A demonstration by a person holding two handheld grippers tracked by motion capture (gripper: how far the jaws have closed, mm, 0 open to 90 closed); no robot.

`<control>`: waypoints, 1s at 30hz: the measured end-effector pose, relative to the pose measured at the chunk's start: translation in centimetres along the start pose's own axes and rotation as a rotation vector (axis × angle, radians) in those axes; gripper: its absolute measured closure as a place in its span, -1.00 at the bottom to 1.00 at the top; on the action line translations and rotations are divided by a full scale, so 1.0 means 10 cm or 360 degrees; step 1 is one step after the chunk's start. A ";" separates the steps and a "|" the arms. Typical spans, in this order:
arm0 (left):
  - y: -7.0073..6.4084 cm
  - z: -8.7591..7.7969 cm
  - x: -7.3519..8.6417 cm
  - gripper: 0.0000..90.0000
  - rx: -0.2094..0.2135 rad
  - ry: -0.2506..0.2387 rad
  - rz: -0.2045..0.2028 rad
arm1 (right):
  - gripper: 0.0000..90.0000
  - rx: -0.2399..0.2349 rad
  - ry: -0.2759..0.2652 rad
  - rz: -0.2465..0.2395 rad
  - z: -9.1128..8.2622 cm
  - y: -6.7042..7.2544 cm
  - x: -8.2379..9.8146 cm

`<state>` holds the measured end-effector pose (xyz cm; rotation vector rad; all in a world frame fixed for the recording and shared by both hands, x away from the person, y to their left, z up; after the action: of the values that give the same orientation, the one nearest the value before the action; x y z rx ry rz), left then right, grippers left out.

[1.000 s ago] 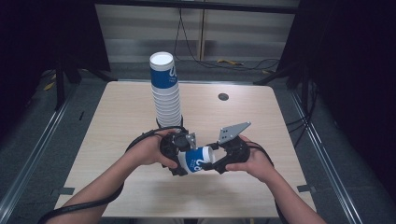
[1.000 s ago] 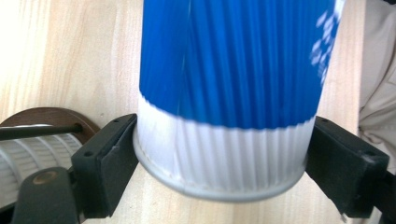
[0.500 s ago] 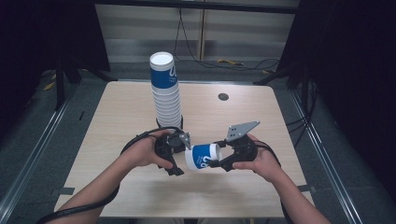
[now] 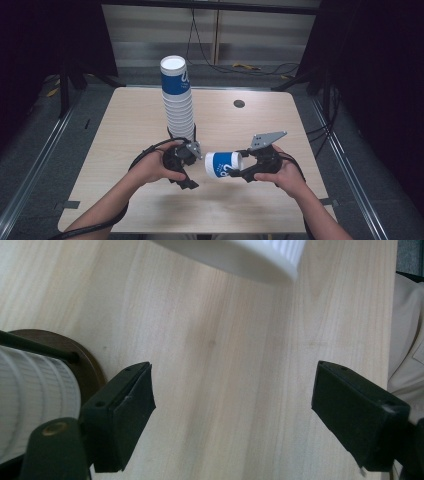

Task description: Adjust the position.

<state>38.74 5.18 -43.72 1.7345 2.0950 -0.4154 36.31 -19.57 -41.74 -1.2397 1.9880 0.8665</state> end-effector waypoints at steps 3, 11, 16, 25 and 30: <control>0.00 0.04 0.02 -0.62 -0.0004 -0.0020 -0.0037 | -0.39 0.0016 -0.0013 0.0018 -0.01 -0.01 0.01; -0.02 0.13 0.06 -0.62 -0.0007 -0.0090 -0.0101 | -0.39 0.0029 -0.0033 0.0042 -0.01 -0.02 0.04; -0.03 0.18 0.06 -0.62 -0.0012 -0.0107 -0.0137 | -0.39 0.0040 -0.0043 0.0045 -0.01 -0.02 0.04; -0.05 0.24 0.07 -0.62 -0.0029 -0.0180 -0.0173 | -0.39 0.0036 -0.0066 0.0057 0.00 -0.03 0.05; -0.03 0.25 0.07 -0.62 -0.0041 -0.0246 -0.0241 | -0.39 0.0029 -0.0087 0.0067 0.00 -0.02 0.05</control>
<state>38.59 4.54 -46.25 1.4844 2.1167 -0.5452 36.32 -19.91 -42.22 -1.1555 1.9807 0.8915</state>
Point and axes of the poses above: each handheld gripper's, and its own axes: z roughly forward along the jaws, x roughly out of its underside, y roughly to its left, the point moved 2 cm from there along z, roughly forward along the jaws, and after that the axes turned 8 degrees about -x, right-handed, at the moved point
